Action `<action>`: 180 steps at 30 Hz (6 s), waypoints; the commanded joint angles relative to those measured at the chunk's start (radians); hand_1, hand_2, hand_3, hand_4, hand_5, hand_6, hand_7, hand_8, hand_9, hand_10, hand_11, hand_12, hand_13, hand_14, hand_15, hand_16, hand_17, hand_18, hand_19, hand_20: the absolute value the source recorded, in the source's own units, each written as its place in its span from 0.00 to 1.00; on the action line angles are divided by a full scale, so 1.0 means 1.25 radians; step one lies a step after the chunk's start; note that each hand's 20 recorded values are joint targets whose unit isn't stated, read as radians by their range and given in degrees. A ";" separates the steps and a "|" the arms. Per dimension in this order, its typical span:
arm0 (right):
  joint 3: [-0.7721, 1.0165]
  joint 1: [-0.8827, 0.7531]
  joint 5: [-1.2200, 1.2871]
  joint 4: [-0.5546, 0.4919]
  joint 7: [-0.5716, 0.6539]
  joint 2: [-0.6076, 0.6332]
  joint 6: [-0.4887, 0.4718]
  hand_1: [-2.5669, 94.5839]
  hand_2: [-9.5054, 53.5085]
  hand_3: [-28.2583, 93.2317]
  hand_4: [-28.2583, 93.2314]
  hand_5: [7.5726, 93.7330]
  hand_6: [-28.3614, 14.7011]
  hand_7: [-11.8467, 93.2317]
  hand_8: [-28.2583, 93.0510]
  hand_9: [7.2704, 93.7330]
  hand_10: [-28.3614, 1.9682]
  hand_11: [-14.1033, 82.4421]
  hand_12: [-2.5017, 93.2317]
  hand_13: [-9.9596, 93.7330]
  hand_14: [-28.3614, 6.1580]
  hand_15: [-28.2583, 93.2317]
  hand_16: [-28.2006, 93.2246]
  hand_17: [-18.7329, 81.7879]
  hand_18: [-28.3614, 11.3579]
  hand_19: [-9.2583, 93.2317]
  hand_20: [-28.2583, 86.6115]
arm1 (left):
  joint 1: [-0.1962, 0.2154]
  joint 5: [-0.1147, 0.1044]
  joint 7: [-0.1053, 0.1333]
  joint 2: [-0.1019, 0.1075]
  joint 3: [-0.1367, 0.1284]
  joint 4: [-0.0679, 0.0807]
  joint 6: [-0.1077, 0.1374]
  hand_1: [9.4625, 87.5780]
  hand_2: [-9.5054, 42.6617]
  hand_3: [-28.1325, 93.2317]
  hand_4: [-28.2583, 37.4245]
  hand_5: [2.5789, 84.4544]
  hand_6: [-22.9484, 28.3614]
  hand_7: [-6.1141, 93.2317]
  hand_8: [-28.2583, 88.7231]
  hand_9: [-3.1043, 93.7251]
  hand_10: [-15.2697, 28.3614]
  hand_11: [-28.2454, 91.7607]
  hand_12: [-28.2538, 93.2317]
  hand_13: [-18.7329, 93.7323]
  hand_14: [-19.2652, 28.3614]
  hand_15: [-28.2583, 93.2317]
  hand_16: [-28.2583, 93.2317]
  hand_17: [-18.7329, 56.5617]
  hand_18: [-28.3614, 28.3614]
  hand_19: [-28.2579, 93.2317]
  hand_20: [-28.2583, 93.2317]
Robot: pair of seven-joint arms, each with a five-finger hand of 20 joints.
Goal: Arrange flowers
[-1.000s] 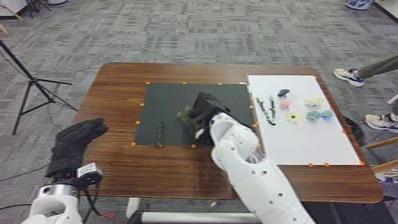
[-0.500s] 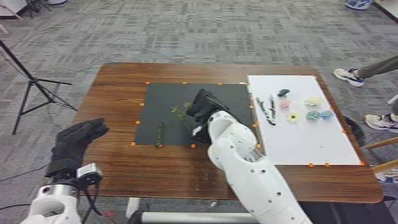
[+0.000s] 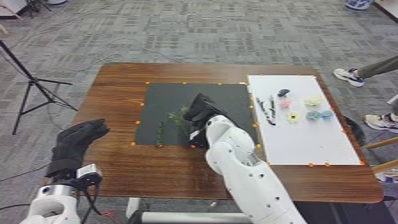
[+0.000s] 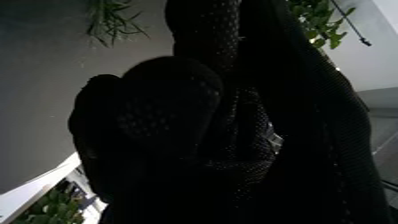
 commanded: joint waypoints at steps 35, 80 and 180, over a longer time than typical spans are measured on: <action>0.043 0.022 0.039 -0.050 -0.030 0.026 0.026 0.44 0.00 0.73 0.14 0.86 0.58 0.37 0.24 1.00 0.60 0.46 0.19 1.00 0.78 0.72 0.41 0.89 0.44 1.00 0.65 | 0.017 0.009 -0.014 -0.006 -0.010 -0.010 -0.015 0.31 0.21 0.82 0.25 0.67 0.50 0.26 0.18 0.61 0.67 0.43 0.35 0.58 0.77 0.45 0.22 0.40 0.70 0.33 0.42; 0.305 -0.134 -0.091 -0.165 -0.114 0.326 0.022 0.41 0.00 0.72 0.08 0.75 0.55 0.28 0.19 0.91 0.51 0.38 0.25 0.99 0.72 0.62 0.51 0.77 0.30 1.00 0.67 | 0.018 0.015 -0.012 -0.018 -0.003 -0.014 -0.021 0.31 0.18 0.82 0.25 0.67 0.50 0.26 0.18 0.61 0.66 0.43 0.35 0.57 0.77 0.45 0.22 0.40 0.70 0.33 0.42; 0.071 -0.125 -0.085 -0.211 -0.040 0.183 -0.035 0.69 0.00 0.72 0.12 0.76 0.61 0.46 0.41 1.00 0.67 0.33 0.49 1.00 0.83 0.72 0.45 0.87 0.47 1.00 0.67 | 0.034 0.013 -0.036 -0.015 -0.010 -0.026 -0.059 0.31 0.18 0.82 0.25 0.66 0.50 0.26 0.18 0.61 0.66 0.43 0.35 0.57 0.77 0.45 0.22 0.39 0.70 0.33 0.42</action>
